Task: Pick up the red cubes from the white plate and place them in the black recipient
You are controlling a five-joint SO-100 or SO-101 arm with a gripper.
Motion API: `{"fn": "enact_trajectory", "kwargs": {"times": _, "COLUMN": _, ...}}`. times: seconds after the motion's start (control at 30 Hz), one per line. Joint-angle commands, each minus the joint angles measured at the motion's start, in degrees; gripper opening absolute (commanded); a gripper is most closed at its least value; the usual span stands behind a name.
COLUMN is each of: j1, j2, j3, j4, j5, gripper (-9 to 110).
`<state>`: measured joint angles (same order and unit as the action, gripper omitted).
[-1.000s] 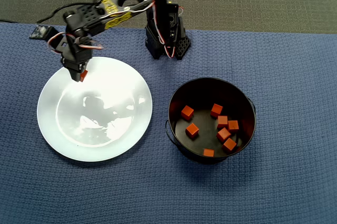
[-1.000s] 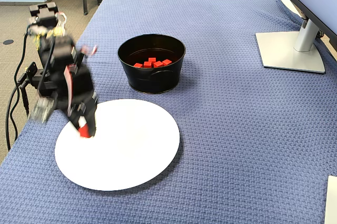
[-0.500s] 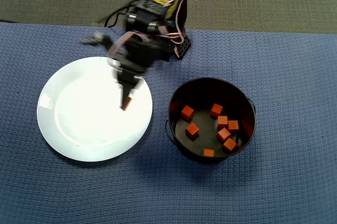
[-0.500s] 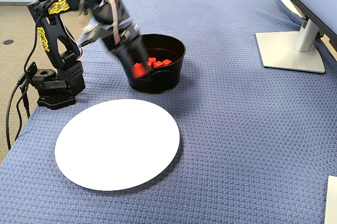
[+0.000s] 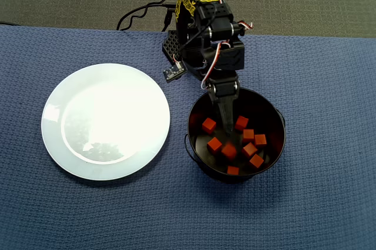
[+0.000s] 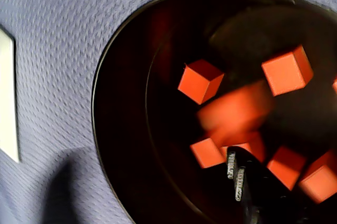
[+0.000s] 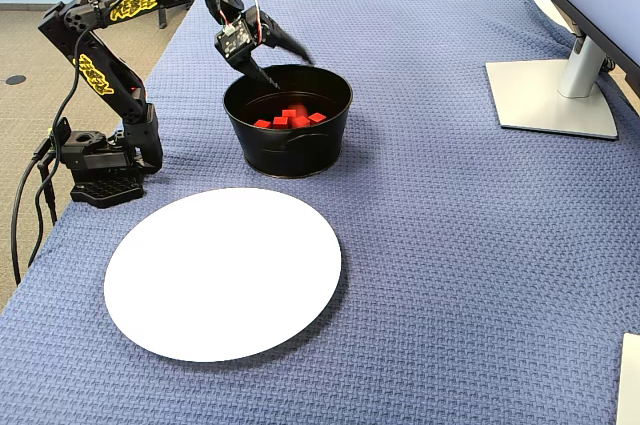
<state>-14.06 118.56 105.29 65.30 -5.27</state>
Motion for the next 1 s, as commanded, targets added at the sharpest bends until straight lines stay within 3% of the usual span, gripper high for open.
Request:
{"fn": "enact_trajectory", "kwargs": {"times": 0.0, "j1": 6.4, "j2": 3.7, "j3": -4.5, "j4": 3.1, "j5": -9.3, "gripper": 48}}
{"fn": "enact_trajectory", "kwargs": {"times": 0.2, "j1": 17.1, "j2": 7.6, "j3": -8.5, "j4": 6.7, "j5": -17.0, "gripper": 46}}
{"fn": "enact_trajectory", "kwargs": {"times": 0.43, "j1": 24.4, "j2": 19.9, "j3": 3.6, "j4": 9.3, "j5": -15.8, "gripper": 44}}
{"fn": "enact_trajectory", "kwargs": {"times": 0.7, "j1": 25.8, "j2": 34.6, "j3": 23.1, "j4": 9.7, "j5": -12.3, "gripper": 39}}
{"fn": "enact_trajectory", "kwargs": {"times": 0.97, "j1": 27.1, "j2": 44.0, "j3": 36.3, "j4": 10.6, "j5": -13.6, "gripper": 24}}
